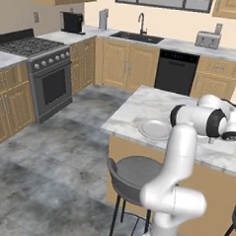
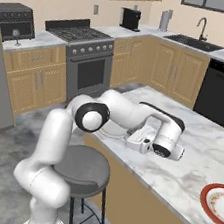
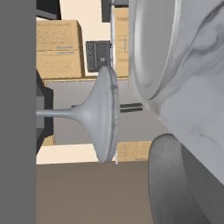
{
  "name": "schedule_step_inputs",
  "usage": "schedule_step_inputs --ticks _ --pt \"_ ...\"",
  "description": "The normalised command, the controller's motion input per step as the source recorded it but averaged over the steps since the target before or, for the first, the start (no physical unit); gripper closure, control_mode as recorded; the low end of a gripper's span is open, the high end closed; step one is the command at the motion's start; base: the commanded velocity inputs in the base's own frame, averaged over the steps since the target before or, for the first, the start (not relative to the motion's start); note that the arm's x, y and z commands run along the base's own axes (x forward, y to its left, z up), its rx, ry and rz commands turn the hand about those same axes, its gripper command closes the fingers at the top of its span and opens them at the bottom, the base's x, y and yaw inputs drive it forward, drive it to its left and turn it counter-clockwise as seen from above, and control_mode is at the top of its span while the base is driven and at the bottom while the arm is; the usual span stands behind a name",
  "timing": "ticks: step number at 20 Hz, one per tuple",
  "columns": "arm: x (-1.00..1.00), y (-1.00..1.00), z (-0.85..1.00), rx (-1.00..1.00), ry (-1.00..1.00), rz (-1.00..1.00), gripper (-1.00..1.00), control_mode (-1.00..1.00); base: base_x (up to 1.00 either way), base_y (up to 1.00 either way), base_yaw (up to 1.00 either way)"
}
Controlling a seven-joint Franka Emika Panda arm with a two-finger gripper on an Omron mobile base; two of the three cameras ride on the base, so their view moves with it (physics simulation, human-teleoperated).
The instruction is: Retrieve the wine glasses from the counter and place one next to each plate.
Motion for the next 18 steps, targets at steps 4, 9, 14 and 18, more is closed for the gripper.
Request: schedule_step_inputs --ticks 4,9,14,18 --pt "0.02 0.00 -0.18 -0.01 0.09 -0.02 1.00 -1.00 0.00 0.00 0.00" --pt "0.00 0.00 -0.17 -0.01 0.01 -0.01 1.00 -1.00 0.00 0.00 0.00" --pt "0.02 0.00 -0.11 -0.02 -0.06 -0.02 1.00 -1.00 0.00 0.00 0.00" --pt "0.22 0.00 -0.14 -0.03 -0.06 0.00 1.00 -1.00 0.00 0.00 0.00"
